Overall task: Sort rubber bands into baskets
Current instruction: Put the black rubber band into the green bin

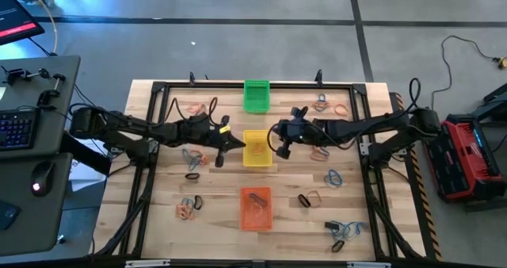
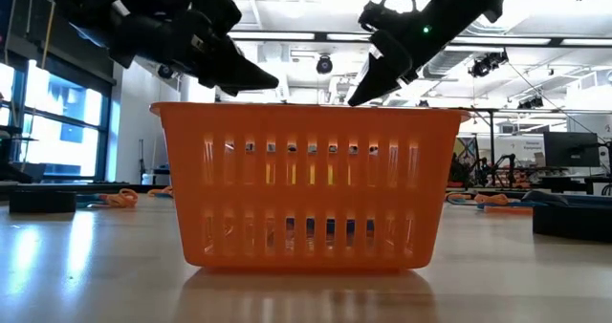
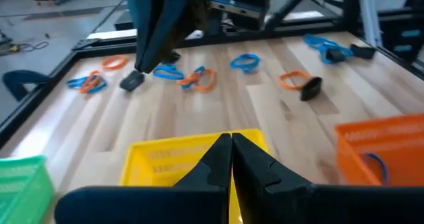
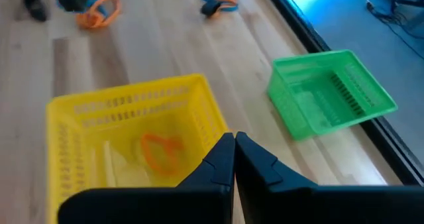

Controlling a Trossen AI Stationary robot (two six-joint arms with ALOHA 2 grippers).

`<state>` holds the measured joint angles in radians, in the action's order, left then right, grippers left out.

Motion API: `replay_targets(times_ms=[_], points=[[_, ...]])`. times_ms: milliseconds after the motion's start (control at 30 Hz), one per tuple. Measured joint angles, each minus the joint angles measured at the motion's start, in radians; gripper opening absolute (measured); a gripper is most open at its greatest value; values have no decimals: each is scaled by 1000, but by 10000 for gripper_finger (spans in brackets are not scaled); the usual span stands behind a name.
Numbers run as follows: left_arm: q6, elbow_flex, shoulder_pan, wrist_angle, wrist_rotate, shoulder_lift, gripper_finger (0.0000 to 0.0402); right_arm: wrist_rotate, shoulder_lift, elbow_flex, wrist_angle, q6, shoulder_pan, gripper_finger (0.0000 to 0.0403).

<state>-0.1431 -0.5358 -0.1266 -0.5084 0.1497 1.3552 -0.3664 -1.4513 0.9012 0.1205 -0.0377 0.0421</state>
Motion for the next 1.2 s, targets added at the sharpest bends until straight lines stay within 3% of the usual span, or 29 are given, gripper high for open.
replay_targets(times_ms=[400, 567, 933, 1200], points=[[38, 0, -24, -68, -2, 0, 2, 1, 0, 0, -7, -50, 27, 0], [74, 0, -24, -73, -2, 0, 2, -8, 7, 0, 28, -16, -18, 0], [98, -1, -9, -73, -4, 0, 2, -132, 73, 0, 387, -115, -132, 0], [106, 0, -2, -76, -4, 0, 2, -156, 73, 0, 636, -268, -13, 1]])
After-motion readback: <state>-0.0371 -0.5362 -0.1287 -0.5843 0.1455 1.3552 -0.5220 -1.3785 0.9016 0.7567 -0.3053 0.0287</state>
